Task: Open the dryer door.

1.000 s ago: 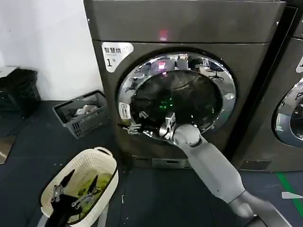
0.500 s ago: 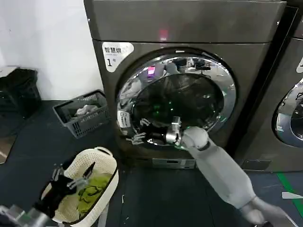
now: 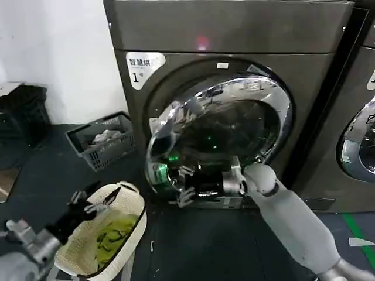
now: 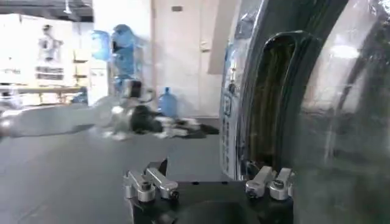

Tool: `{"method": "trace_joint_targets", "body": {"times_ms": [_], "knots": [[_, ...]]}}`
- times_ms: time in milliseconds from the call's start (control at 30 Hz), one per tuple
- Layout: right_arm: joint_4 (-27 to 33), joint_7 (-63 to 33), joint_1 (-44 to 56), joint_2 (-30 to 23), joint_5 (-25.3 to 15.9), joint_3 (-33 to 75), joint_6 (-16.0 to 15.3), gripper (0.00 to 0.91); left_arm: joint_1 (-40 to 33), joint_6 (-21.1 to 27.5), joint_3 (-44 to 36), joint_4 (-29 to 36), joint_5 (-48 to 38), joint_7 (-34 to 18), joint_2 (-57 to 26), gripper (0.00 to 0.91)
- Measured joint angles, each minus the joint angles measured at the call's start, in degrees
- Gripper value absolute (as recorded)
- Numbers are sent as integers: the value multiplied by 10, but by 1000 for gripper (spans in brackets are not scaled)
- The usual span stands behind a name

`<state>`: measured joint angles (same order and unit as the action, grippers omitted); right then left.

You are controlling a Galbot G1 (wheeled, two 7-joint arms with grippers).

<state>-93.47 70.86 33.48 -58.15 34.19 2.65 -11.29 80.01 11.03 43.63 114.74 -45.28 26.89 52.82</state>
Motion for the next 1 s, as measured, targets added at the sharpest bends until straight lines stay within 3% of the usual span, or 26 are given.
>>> {"method": "trace_joint_targets", "body": {"times_ms": [300, 533, 667, 1000], "knots": [[-52, 84, 73, 38, -1, 69, -2, 907, -81, -27, -58, -62, 7, 54, -23, 907], [-94, 117, 145, 64, 13, 153, 4, 907, -127, -39, -111, -90, 5, 54, -22, 907], [-116, 130, 196, 80, 9, 214, 18, 907, -153, -37, -148, -105, 1, 58, -21, 907], [-113, 130, 338, 74, 54, 419, 49, 907, -250, -36, -261, -130, -1, 59, 3, 907]]}}
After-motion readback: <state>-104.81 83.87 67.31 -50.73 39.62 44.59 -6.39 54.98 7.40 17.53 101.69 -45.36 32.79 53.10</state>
